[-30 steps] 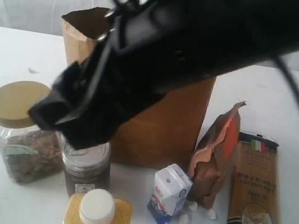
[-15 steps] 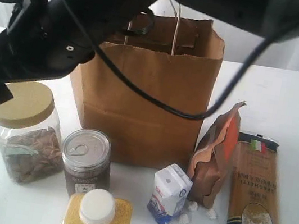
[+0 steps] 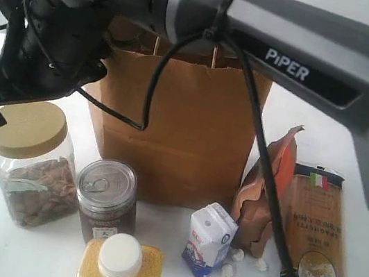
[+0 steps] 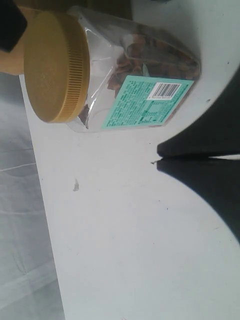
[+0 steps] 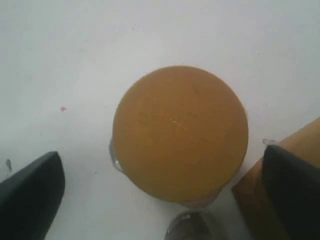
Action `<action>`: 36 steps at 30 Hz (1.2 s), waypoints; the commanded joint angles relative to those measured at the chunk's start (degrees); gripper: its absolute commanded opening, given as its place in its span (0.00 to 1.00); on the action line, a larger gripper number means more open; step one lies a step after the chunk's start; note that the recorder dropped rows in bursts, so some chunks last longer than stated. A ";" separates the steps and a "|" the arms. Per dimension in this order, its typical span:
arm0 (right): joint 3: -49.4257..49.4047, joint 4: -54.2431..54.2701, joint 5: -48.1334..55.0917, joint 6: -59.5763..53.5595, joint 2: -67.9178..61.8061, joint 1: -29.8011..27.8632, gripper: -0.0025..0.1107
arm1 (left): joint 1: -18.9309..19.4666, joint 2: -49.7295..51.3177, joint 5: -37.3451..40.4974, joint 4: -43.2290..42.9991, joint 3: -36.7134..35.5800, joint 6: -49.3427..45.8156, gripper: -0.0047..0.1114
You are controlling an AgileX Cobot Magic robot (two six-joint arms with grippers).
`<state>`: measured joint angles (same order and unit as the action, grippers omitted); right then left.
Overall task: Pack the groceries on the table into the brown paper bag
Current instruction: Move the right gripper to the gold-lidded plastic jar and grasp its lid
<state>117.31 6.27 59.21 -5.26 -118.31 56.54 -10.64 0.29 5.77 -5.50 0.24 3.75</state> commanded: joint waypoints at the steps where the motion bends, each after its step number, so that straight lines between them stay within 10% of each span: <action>1: 4.02 -0.85 2.17 1.68 -2.51 0.04 0.91 | 0.18 -0.29 -0.17 0.03 -0.24 0.07 0.04; 36: 8.84 -3.18 3.03 2.69 -11.48 -0.08 0.91 | 0.18 -0.29 -0.17 0.03 -0.24 0.07 0.04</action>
<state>125.82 3.02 62.66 -2.56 -129.24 56.54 -10.64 0.29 5.77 -5.50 0.24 3.75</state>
